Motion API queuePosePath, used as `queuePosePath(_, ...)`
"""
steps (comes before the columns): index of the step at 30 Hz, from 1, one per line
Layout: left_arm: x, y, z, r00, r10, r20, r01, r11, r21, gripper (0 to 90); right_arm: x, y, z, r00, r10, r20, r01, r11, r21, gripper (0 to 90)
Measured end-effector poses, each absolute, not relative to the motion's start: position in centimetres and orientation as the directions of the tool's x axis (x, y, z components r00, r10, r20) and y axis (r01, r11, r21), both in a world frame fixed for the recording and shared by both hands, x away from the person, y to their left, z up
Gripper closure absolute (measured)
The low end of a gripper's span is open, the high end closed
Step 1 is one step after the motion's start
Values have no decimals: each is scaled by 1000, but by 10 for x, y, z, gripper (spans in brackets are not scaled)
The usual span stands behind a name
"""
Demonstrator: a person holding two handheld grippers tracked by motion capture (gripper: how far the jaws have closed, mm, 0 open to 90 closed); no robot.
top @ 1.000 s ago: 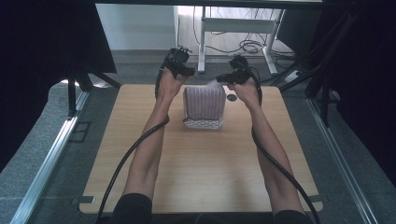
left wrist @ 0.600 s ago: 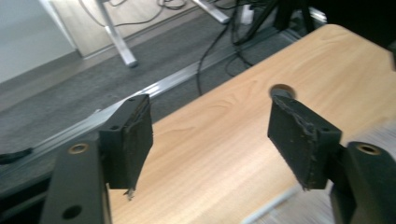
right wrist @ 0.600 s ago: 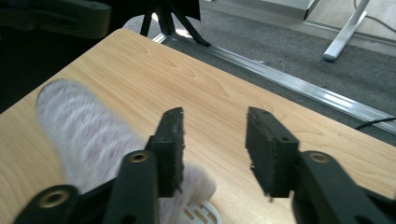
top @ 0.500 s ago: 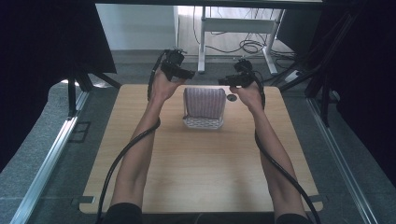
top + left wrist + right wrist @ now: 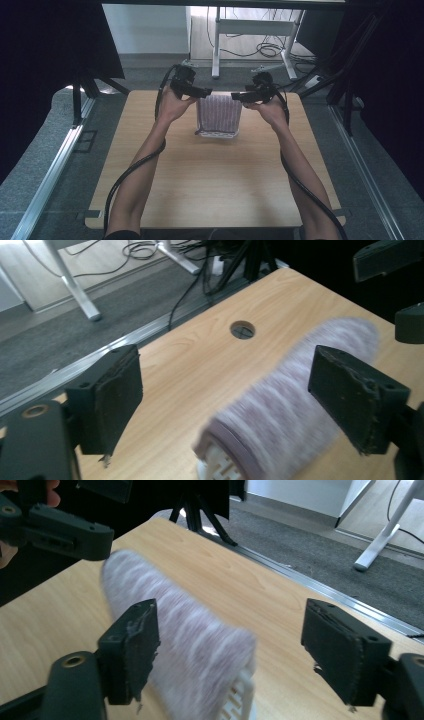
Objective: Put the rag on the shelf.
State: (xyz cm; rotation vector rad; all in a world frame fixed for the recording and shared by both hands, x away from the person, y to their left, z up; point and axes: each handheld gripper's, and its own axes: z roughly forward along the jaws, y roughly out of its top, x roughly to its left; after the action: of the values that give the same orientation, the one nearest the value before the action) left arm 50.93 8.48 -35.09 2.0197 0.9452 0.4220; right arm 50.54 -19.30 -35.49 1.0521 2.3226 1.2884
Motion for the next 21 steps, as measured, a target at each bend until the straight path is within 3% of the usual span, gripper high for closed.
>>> queuePosePath(8, 483, 95, -364, 689, 725, -24, 451, -402, 797, 131, 482, -193, -363, -719, 690, 79, 444, 369, 816, 164)
queuePosePath(21, 433, 105, -380, 721, 692, 35, 391, -449, 803, 132, 451, -200, -381, -740, 668, 76, 441, 397, 805, 145)
